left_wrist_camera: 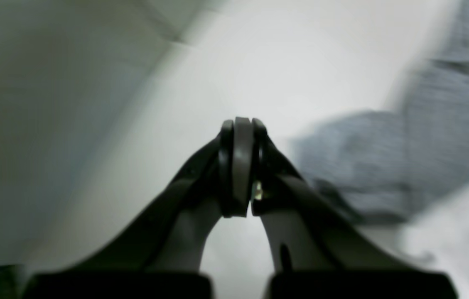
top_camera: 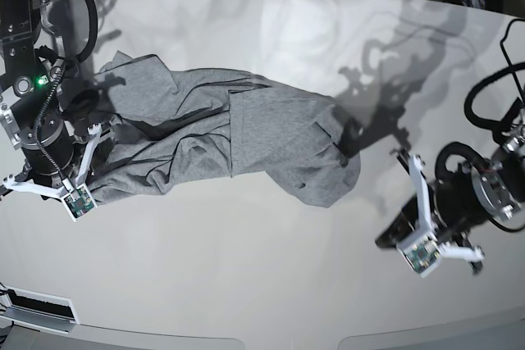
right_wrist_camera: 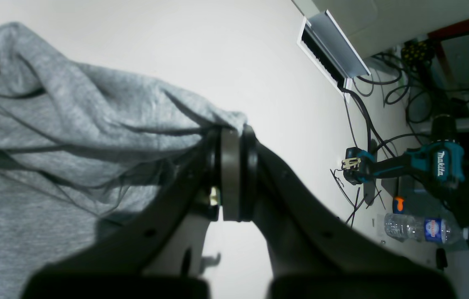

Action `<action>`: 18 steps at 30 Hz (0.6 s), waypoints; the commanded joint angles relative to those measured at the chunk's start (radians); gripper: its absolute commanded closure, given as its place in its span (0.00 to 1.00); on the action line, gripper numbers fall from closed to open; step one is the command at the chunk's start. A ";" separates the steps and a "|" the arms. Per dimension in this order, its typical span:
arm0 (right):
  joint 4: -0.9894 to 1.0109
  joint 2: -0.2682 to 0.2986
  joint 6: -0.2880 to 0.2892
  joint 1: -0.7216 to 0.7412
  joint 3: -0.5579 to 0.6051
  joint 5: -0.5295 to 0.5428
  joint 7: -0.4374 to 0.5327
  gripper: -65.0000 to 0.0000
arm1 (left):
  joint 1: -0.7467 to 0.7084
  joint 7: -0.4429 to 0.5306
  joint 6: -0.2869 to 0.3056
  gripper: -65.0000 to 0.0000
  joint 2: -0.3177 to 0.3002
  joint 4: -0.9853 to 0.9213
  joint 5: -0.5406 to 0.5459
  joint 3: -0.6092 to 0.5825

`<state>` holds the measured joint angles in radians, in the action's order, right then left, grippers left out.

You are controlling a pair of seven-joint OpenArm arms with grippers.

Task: Layout the t-shirt on the table in an organized manner, then fold the t-shirt properly
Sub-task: 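Drag the shirt with the left gripper away from the right gripper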

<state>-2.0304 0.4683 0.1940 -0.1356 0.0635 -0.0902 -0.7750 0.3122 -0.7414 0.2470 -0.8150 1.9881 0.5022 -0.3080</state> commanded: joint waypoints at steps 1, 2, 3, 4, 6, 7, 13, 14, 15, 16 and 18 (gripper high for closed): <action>-0.014 0.014 -0.011 0.013 -0.008 -0.011 0.019 1.00 | -0.007 0.015 0.010 1.00 -0.001 -0.009 0.021 0.010; -0.012 0.014 -0.011 0.013 -0.008 -0.011 0.019 1.00 | -0.034 0.006 0.025 1.00 0.016 -0.028 0.040 0.010; -0.010 0.014 -0.011 0.014 -0.008 -0.011 0.019 1.00 | -0.061 0.002 0.036 0.94 0.033 -0.042 0.063 0.010; -0.009 0.014 -0.011 0.014 -0.008 -0.010 0.019 1.00 | -0.089 -0.001 0.057 0.84 0.051 -0.053 0.088 0.010; -0.009 0.014 -0.010 0.014 -0.008 0.006 0.019 1.00 | -0.143 0.000 0.111 0.61 0.089 -0.060 0.131 0.010; -0.009 0.014 -0.010 0.014 -0.008 0.018 0.019 1.00 | -0.170 0.000 0.134 0.49 0.110 -0.060 0.150 0.010; 0.020 0.011 0.014 0.012 -0.008 0.042 0.019 1.00 | -0.314 0.021 0.054 0.34 0.262 -0.061 0.093 0.010; 0.026 0.011 0.017 0.012 -0.008 0.042 0.020 1.00 | -0.337 0.032 0.014 0.34 0.293 -0.065 0.066 0.010; 0.030 0.011 0.016 0.012 -0.007 0.042 0.021 1.00 | -0.358 0.039 -0.012 0.34 0.325 -0.071 0.042 0.010; 0.033 0.011 0.016 0.012 -0.007 0.042 0.023 1.00 | -0.375 0.041 -0.027 0.34 0.359 -0.080 0.024 0.010; 0.036 0.011 0.016 0.012 -0.007 0.042 0.023 1.00 | -0.406 0.042 -0.065 0.34 0.431 -0.095 -0.015 0.010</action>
<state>-1.9808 0.4648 0.2199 -0.1375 0.0635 -0.0425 -0.7742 -0.1028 -0.7238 0.1787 -0.3817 1.8771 0.4789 -0.3016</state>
